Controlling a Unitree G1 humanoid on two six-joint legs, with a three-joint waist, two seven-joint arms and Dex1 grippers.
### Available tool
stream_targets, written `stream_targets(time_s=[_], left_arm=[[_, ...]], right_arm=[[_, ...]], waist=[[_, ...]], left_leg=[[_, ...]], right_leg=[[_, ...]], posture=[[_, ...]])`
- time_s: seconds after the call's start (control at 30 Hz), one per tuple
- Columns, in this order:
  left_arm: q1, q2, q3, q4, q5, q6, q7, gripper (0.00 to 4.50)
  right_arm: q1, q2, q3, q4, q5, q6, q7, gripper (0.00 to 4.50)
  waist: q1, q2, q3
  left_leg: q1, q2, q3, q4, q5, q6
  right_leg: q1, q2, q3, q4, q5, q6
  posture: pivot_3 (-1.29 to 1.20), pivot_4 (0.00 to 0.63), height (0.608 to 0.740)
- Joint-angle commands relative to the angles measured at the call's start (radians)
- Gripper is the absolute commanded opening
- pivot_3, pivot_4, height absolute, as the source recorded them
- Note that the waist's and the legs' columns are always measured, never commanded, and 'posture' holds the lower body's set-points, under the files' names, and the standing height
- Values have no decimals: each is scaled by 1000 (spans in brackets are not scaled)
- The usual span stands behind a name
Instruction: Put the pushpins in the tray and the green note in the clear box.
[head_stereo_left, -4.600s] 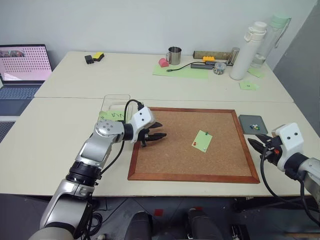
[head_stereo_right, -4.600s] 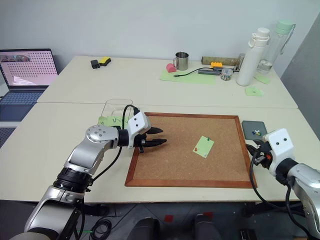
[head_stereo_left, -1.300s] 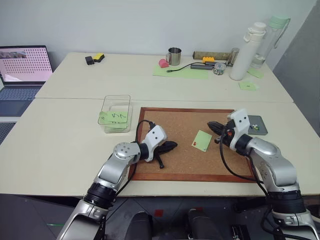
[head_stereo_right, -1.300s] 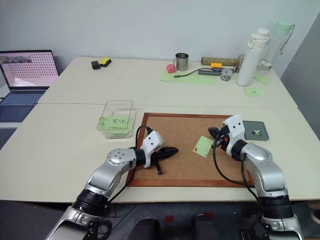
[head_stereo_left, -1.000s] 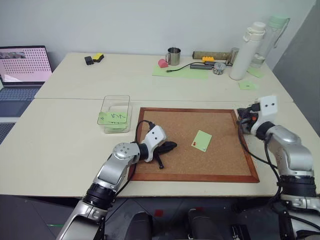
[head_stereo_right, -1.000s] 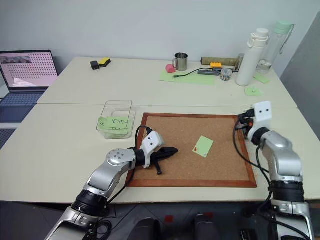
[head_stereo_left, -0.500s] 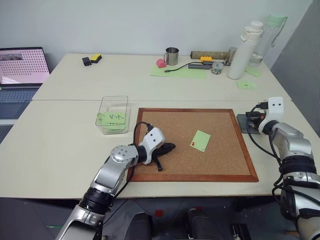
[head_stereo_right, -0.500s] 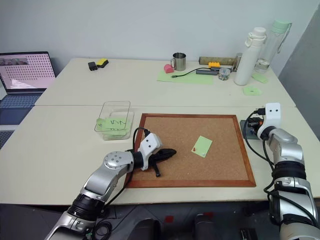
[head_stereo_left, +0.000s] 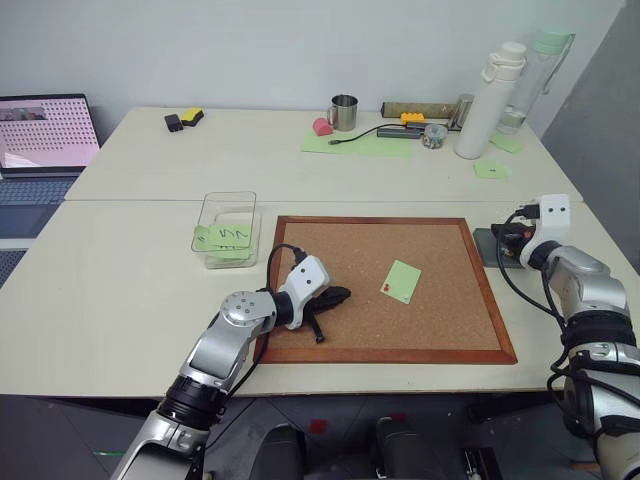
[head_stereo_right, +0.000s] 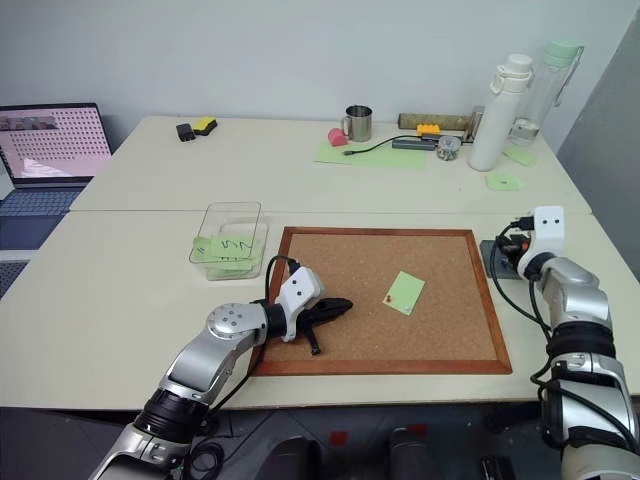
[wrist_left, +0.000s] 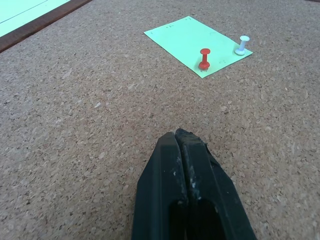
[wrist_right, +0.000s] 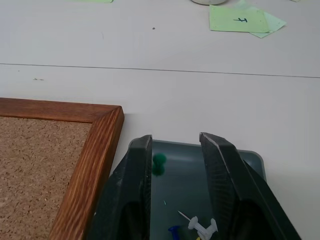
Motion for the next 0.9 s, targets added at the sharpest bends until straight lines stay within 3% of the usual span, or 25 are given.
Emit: stream_targets(time_s=[0.03, 0.23, 0.4, 0.7, 0.9], left_arm=[[10, 8, -25, 34, 22, 15, -4, 0], [10, 10, -24, 33, 21, 16, -5, 0], [15, 13, -21, 27, 20, 21, -3, 0], [31, 25, -13, 8, 14, 32, -5, 0], [19, 24, -22, 19, 16, 29, -13, 0]], right_arm=[[22, -35, 32, -33, -59, -78, 7, 1546], [31, -32, 41, -20, -82, -114, 5, 1546], [40, -24, -14, -120, -9, -61, 23, 1546], [354, -50, 40, -898, 315, 284, 269, 1546], [519, -47, 193, -1081, 237, 247, 277, 1546]], waist=[[1, 0, 0], [1, 0, 0], [1, 0, 0], [2, 2, -1], [1, 2, -2]], left_leg=[[0, 0, 0, 0, 0, 0], [0, 0, 0, 0, 0, 0], [0, 0, 0, 0, 0, 0], [0, 1, -2, -1, 0, 0], [1, 1, -3, 0, 0, 0]], right_leg=[[0, 0, 0, 0, 0, 0], [0, 0, 1, 0, 0, 0], [0, 0, 0, 0, 0, 0], [0, 0, -1, 0, 0, 0], [1, 0, -1, 0, -3, 4]], posture=[[0, 150, 740], [0, 150, 740], [0, 150, 740], [0, 150, 740], [0, 150, 740]])
